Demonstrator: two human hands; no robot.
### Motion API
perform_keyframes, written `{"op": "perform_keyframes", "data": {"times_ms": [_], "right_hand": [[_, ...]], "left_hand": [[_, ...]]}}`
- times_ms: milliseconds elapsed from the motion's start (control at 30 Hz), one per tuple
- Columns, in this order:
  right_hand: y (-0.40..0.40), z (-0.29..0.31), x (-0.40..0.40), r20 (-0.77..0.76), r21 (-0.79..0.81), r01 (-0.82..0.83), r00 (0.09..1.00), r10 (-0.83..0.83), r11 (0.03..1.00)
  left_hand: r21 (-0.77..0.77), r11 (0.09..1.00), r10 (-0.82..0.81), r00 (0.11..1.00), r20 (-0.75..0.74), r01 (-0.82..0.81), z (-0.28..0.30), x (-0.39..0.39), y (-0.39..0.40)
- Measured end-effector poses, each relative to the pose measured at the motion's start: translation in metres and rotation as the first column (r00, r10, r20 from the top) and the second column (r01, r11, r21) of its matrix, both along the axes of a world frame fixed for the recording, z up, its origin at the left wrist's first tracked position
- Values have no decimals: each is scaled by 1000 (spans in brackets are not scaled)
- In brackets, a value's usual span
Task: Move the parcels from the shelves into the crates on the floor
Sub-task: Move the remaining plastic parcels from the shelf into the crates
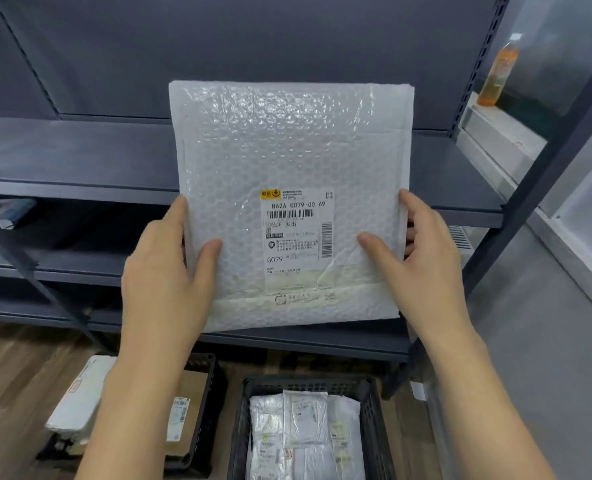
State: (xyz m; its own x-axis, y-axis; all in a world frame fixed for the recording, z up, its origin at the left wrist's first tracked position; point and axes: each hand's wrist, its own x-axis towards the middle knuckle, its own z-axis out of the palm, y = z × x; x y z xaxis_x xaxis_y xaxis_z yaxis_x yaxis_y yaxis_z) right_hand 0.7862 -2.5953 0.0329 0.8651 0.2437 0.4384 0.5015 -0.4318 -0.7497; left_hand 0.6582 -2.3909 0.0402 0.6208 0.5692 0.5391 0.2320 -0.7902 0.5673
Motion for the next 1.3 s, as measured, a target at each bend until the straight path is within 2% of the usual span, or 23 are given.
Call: {"op": "perform_keyframes", "data": {"times_ms": [200, 467, 567, 667, 767, 867, 967, 1133, 1300], "right_hand": [[1, 17, -4, 53, 6, 9, 999, -9, 1000], [2, 0, -1, 0, -11, -3, 1000, 3, 1000], [3, -29, 2, -105, -69, -18, 994, 10, 997], [1, -77, -2, -256, -172, -49, 967, 3, 984], [-6, -136, -15, -432, -273, -94, 901, -34, 957], [-16, -197, -30, -563, -374, -185, 824, -64, 909], [-26, -254, -44, -671, -453, -257, 729, -137, 854], [-29, -353, -54, -775, -520, -383, 587, -233, 763], [-20, -458, -48, -816, -523, -484, 522, -248, 702]], "left_hand": [[36, 999, 22, 998, 55, -24, 10, -4, -3], [20, 1000, 0, 1000, 20, 0, -4, -3, 1], [-20, 1000, 5, 998, -56, -6, -31, 0, 1], [-90, 996, 0, 972, -235, -21, -78, 1, -1], [-209, 977, -62, 903, -425, -31, -136, -8, -4], [-297, 955, -165, 822, -546, -5, -193, -23, -10], [-370, 926, -207, 713, -670, -78, -250, -37, -20], [-438, 875, -289, 502, -815, -207, -354, -54, -32], [-423, 871, -319, 370, -873, -249, -461, -54, -32]]}}
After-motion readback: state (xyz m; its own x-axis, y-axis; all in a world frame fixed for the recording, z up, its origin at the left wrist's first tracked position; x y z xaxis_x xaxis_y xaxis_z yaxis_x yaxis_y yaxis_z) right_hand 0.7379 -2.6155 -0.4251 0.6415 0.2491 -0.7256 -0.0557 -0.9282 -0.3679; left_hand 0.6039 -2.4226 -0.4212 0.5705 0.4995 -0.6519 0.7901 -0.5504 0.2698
